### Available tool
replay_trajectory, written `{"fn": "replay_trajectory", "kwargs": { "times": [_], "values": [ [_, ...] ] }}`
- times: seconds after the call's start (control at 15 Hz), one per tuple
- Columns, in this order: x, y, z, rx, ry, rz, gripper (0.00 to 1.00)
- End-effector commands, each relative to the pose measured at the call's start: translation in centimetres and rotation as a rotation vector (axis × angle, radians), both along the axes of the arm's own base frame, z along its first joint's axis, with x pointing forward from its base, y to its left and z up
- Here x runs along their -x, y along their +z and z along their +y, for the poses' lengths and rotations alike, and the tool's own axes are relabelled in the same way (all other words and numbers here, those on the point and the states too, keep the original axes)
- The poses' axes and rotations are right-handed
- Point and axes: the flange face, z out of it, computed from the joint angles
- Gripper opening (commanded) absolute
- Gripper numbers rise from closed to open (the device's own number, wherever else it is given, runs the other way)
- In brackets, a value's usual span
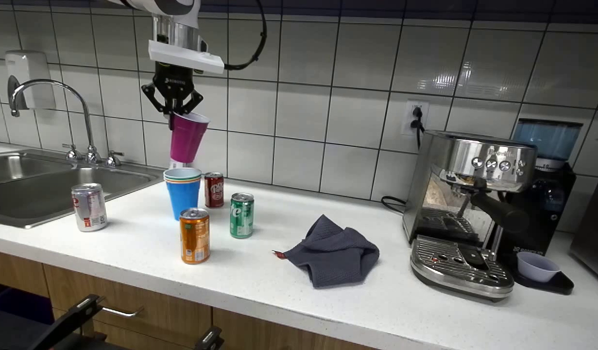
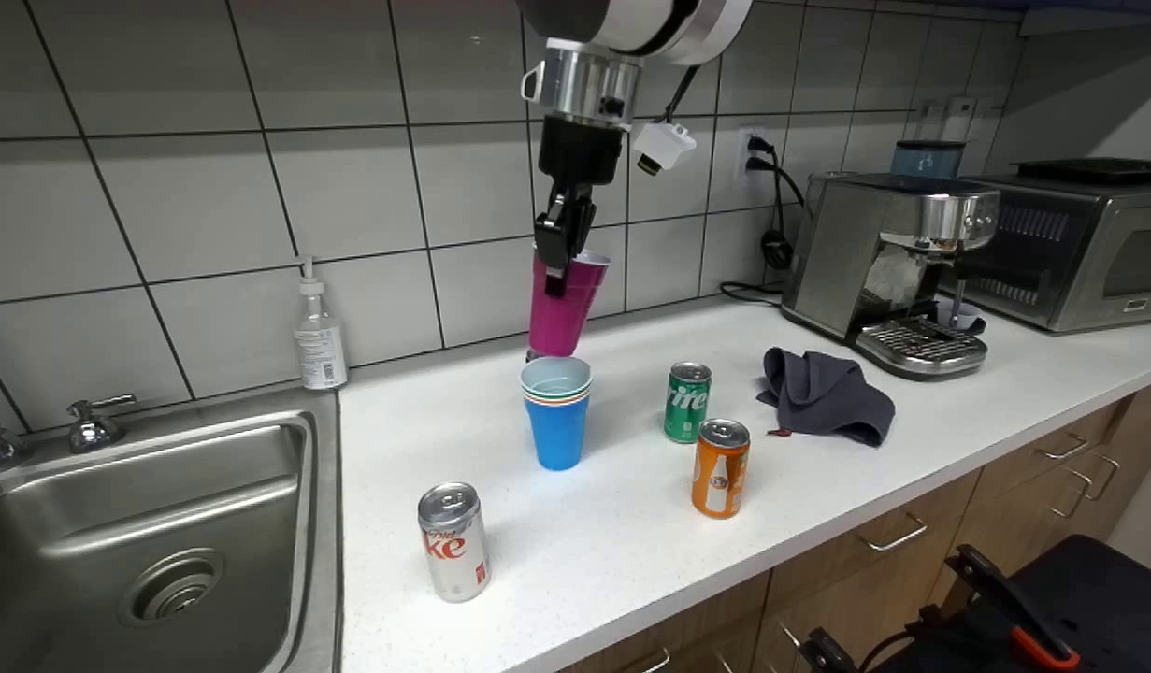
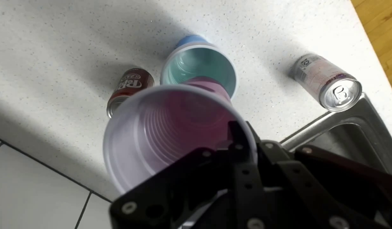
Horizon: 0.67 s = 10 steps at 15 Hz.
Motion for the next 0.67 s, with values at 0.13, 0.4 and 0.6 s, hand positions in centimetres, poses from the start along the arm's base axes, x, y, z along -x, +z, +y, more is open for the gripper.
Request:
{"fn": "replay_trajectory", "kwargs": {
  "times": [0.13,0.4,0.6],
  "values": [
    [-0.4,-0.7,0.5,0.010,0.086,0.003,0.01],
    [-0.2,-1.1,1.0,0.011,0.113,-0.032,0.01],
    [-0.1,-1.4,1.3,0.015,0.149,-0.056,0.01]
  ]
}}
